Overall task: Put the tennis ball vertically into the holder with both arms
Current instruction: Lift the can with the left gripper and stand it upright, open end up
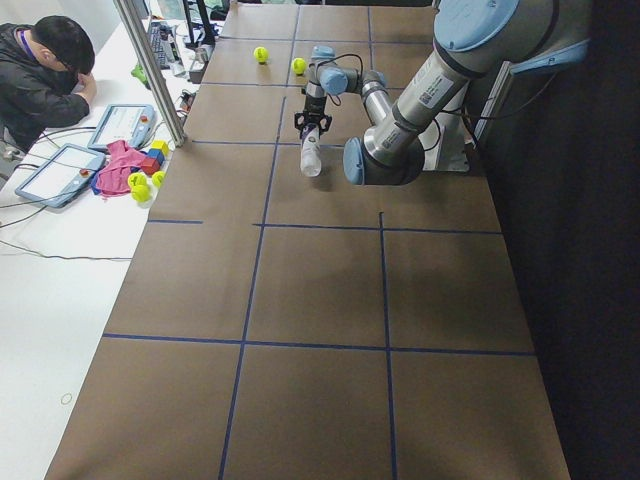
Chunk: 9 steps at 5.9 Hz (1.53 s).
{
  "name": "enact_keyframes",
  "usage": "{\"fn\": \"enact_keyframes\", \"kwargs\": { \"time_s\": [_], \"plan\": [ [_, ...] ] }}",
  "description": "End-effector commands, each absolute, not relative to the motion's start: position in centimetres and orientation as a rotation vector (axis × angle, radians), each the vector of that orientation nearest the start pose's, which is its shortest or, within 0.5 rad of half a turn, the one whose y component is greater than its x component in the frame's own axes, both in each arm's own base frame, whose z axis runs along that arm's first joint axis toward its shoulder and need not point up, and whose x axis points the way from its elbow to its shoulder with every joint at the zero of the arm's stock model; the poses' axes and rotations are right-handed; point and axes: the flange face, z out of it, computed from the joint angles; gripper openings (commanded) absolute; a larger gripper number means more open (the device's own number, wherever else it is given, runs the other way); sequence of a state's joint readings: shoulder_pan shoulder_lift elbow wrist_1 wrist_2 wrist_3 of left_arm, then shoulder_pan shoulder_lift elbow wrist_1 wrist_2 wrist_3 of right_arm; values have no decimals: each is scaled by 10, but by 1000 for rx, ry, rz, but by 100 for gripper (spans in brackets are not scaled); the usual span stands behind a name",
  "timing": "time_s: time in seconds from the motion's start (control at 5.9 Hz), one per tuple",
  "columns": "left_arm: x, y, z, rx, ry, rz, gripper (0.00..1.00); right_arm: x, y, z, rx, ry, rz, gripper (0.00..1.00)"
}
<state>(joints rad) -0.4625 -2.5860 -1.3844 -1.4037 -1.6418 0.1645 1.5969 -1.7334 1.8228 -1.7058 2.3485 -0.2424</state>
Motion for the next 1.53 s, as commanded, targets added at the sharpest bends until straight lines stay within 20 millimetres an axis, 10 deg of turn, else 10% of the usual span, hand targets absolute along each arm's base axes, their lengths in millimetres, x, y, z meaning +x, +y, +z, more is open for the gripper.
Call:
{"fn": "enact_keyframes", "kwargs": {
  "time_s": [0.0, 0.51, 1.36],
  "plan": [
    [568, -458, 51, 732, 499, 1121, 63, 74, -416, 622, 63, -777, -189, 100],
    [499, -487, -5, 960, 871, 905, 64, 74, -418, 620, 65, -777, -189, 100],
    [443, -470, 115, 1369, 1322, 704, 64, 74, -419, 620, 67, -777, -190, 100]
  ]
}}
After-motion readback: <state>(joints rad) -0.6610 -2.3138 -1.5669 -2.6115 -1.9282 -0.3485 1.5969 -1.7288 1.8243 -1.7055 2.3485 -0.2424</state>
